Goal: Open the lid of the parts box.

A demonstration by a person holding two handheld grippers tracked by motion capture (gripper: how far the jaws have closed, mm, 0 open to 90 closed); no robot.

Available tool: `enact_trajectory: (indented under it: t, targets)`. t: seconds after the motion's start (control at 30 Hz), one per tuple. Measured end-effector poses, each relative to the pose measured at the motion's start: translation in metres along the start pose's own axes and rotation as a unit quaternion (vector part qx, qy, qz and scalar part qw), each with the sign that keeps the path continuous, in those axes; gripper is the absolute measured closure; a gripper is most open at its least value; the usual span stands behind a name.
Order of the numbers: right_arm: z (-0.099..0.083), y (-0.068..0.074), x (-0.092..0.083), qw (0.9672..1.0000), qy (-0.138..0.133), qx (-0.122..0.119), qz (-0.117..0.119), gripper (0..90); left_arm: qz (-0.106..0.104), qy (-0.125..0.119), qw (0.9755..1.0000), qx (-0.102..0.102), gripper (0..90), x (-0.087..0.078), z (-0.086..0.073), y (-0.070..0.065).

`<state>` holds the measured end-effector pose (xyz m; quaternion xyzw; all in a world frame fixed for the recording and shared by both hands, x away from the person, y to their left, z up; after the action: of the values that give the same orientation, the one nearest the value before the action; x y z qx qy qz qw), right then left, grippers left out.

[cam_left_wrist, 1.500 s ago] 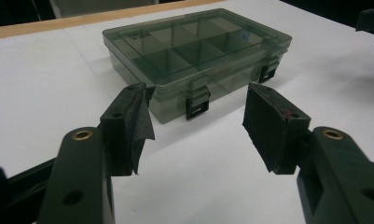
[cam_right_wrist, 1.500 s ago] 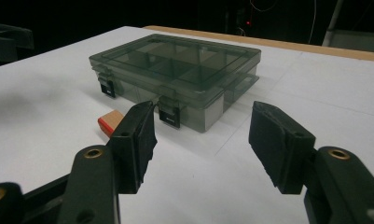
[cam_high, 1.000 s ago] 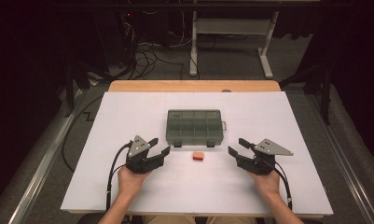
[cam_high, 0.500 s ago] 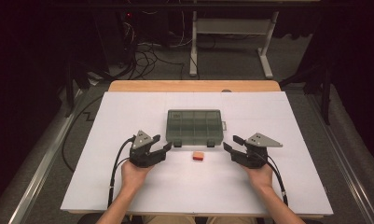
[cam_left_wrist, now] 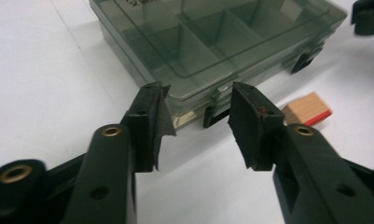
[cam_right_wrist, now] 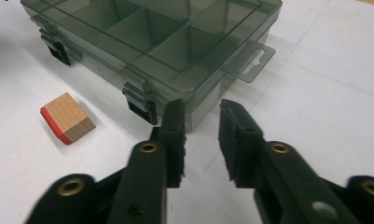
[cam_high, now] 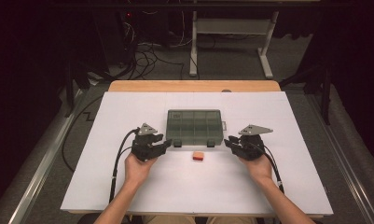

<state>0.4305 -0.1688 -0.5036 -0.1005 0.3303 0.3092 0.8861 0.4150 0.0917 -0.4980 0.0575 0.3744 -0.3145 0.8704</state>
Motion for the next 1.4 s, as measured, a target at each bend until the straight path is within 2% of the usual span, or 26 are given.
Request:
enact_trajectory:
  t: [0.1,0.2,0.3,0.47,0.73,0.9,1.1,1.4]
  targets:
    - [-0.001,0.001,0.002,0.9998,0.015,0.000,0.014,84.6,0.002,0.021,0.9998,-0.002,64.6,0.001,-0.002,0.003]
    - [-0.003,0.000,0.004,0.9994,0.029,-0.006,0.017,89.0,0.006,0.043,0.9990,-0.014,70.2,0.003,-0.006,0.008]
    - [-0.004,0.001,0.006,0.9989,0.041,-0.008,0.019,90.0,0.017,0.061,0.9979,-0.013,74.4,0.006,-0.009,0.012]
    - [-0.004,0.003,0.010,0.9982,0.054,-0.007,0.025,90.0,0.020,0.081,0.9964,-0.013,78.4,0.012,-0.013,0.013]
    - [-0.003,0.005,0.013,0.9976,0.061,-0.006,0.031,90.0,0.029,0.089,0.9956,-0.004,78.8,0.016,-0.015,0.014]
    - [-0.003,0.004,0.013,0.9976,0.062,-0.003,0.030,90.0,0.030,0.082,0.9962,-0.004,78.8,0.016,-0.013,0.014]
    - [-0.002,0.005,0.013,0.9978,0.059,0.003,0.031,90.0,0.035,0.081,0.9961,0.011,78.5,0.016,-0.007,0.010]
    - [0.001,0.004,0.011,0.9983,0.050,0.002,0.029,88.6,0.031,0.071,0.9969,0.010,77.3,0.015,-0.003,0.006]
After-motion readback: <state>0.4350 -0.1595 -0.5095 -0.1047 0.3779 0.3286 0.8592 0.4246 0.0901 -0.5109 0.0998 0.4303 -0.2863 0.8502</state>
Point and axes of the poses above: each handheld gripper's, and its own axes: x roughly forward along the jaws, z roughly out of its top, y roughly to its left, the point moved 9 cm from there along x, roughly forward along the jaws, and after that the axes turned 3 degrees about y, right-handed, at the moved point
